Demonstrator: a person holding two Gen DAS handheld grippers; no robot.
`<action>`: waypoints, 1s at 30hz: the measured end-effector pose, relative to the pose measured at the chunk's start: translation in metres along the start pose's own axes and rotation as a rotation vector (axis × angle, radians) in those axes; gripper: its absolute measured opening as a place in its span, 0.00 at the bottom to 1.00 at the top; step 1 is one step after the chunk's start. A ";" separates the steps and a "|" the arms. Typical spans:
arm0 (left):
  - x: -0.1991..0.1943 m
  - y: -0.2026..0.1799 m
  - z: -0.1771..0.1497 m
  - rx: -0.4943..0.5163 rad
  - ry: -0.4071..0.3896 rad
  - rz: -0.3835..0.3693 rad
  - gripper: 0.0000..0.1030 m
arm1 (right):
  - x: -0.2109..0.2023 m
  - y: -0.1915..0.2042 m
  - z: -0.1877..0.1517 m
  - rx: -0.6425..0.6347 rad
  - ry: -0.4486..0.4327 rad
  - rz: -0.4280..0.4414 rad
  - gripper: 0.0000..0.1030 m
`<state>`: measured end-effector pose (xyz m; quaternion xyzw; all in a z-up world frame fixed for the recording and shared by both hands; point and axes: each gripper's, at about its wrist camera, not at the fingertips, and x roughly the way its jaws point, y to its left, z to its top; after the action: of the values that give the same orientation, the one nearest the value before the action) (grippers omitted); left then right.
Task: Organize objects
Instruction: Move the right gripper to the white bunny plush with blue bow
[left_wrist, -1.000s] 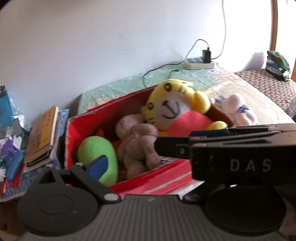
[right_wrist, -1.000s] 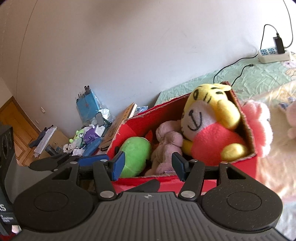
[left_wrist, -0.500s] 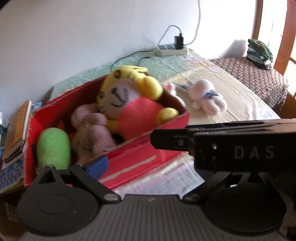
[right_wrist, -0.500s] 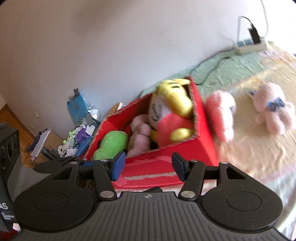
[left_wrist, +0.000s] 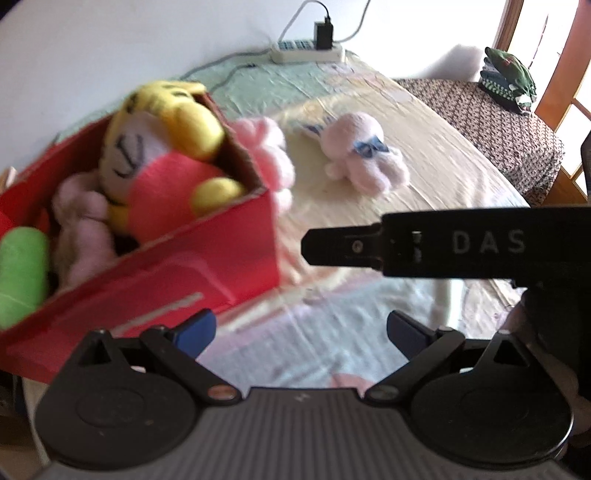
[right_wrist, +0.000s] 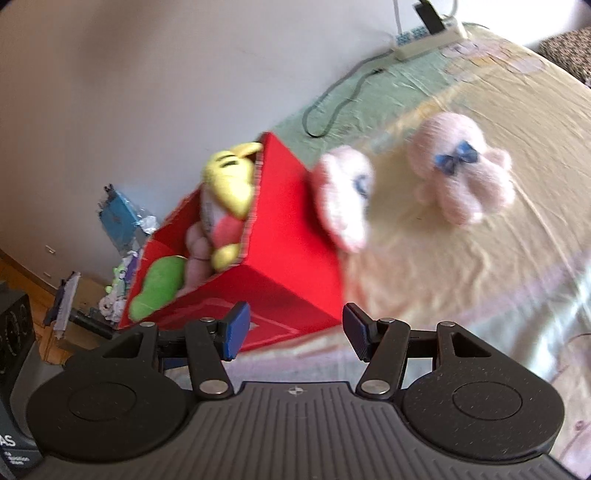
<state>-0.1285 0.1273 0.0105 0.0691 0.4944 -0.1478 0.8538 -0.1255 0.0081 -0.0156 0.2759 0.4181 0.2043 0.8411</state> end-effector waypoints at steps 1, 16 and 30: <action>0.003 -0.004 0.001 -0.001 0.010 -0.008 0.96 | -0.001 -0.004 0.001 0.003 0.006 -0.008 0.58; 0.045 -0.070 0.028 0.019 0.071 -0.016 0.96 | -0.024 -0.087 0.030 0.082 0.051 -0.061 0.52; 0.068 -0.092 0.063 -0.010 0.004 0.153 0.96 | -0.023 -0.134 0.065 0.015 0.074 -0.076 0.49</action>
<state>-0.0743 0.0115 -0.0136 0.1027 0.4901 -0.0796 0.8619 -0.0701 -0.1267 -0.0544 0.2585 0.4606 0.1792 0.8300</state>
